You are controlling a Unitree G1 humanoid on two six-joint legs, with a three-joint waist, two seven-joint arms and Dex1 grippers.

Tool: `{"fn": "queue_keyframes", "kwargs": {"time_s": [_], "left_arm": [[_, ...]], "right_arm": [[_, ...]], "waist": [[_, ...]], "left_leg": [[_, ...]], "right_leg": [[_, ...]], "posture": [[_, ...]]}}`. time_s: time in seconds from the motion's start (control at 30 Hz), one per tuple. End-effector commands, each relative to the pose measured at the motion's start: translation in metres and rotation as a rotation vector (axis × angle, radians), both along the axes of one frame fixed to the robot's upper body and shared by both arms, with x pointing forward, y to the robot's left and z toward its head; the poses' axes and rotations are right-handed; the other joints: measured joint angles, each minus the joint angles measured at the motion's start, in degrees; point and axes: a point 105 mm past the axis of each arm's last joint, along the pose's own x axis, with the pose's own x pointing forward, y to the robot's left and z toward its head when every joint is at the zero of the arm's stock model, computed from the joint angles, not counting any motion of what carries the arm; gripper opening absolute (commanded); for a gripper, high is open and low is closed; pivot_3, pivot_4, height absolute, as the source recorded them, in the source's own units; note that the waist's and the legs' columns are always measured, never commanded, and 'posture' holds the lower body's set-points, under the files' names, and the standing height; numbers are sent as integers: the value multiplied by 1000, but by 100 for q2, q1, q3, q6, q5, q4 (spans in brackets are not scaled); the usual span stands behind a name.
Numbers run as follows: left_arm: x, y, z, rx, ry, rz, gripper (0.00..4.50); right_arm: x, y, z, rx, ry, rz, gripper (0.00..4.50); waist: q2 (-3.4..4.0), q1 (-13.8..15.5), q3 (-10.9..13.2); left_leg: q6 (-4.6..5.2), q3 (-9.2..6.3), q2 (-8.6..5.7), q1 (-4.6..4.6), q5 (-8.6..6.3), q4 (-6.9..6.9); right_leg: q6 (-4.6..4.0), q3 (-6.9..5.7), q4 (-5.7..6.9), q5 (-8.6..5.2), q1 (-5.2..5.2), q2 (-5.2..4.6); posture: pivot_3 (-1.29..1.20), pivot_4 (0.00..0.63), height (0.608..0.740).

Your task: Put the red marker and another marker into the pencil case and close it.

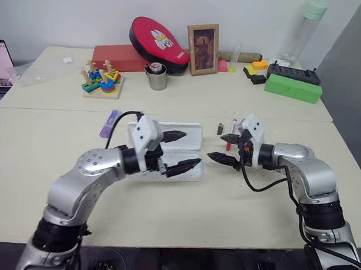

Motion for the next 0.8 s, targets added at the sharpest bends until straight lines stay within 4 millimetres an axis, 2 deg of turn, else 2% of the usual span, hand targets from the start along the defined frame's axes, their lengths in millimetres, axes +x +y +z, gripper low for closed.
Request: {"fn": "queue_keyframes", "kwargs": {"time_s": [0.03, 0.23, 0.37, 0.47, 0.57, 0.63, 0.67, 0.7, 0.8], "left_arm": [[9, -12, 8, -9, -51, 1, 4500], [27, -24, 16, -21, -98, 15, 4500], [30, -27, 19, -28, -110, 14, 4500], [31, -27, 20, -31, -120, 20, 4500], [31, -26, 21, -30, -129, 30, 4500], [32, -23, 20, -12, -142, 46, 4500], [32, -22, 20, -12, -142, 51, 4500], [32, -21, 20, -14, -143, 57, 4500], [33, -19, 21, -20, -143, 67, 4500]], "right_arm": [[20, -29, -3, -45, -1, -321, 4450], [25, -19, -24, -14, 90, -488, 4450], [29, -9, -31, 32, 121, -544, 4450], [31, -6, -38, -10, 118, -563, 4450], [34, -9, -48, -53, 116, -603, 3908], [36, -11, -55, -76, 114, -629, 3396], [37, -12, -55, -88, 104, -638, 3277], [38, -13, -55, -96, 91, -644, 2909], [42, -15, -53, -114, 59, -653, 2332]], "waist": [[0, -13, 0], [0, -12, 0], [1, -11, -1], [2, -11, -1], [2, -11, -2], [2, -16, -2], [2, -19, -2], [2, -19, -2], [1, -18, -3]], "left_leg": [[0, 0, 0, 0, 0, -1], [0, -1, -1, 0, 0, -1], [0, 0, -2, -1, 0, -3], [0, -1, -1, 0, 1, -3], [1, -2, -1, 1, 1, -1], [1, -1, -1, 14, 1, -1], [1, -1, -1, 23, 1, -2], [1, -1, -1, 43, 1, -4], [2, -1, -1, 70, 0, -5]], "right_leg": [[0, 0, 0, 0, 0, 0], [0, 0, 0, 0, 0, 0], [0, 1, -1, 0, 0, 0], [0, -1, 1, 0, 0, 0], [1, -1, 1, 1, 3, 0], [1, 0, 0, 1, 18, 0], [1, -1, -1, 0, 27, 0], [1, -1, -4, 0, 46, 0], [5, 0, -10, -3, 75, 0]], "posture": [[0, 150, 740], [0, 150, 740], [0, 150, 740], [0, 150, 740], [0, 150, 740], [0, 150, 740], [0, 150, 740], [0, 150, 740], [0, 150, 740]]}}
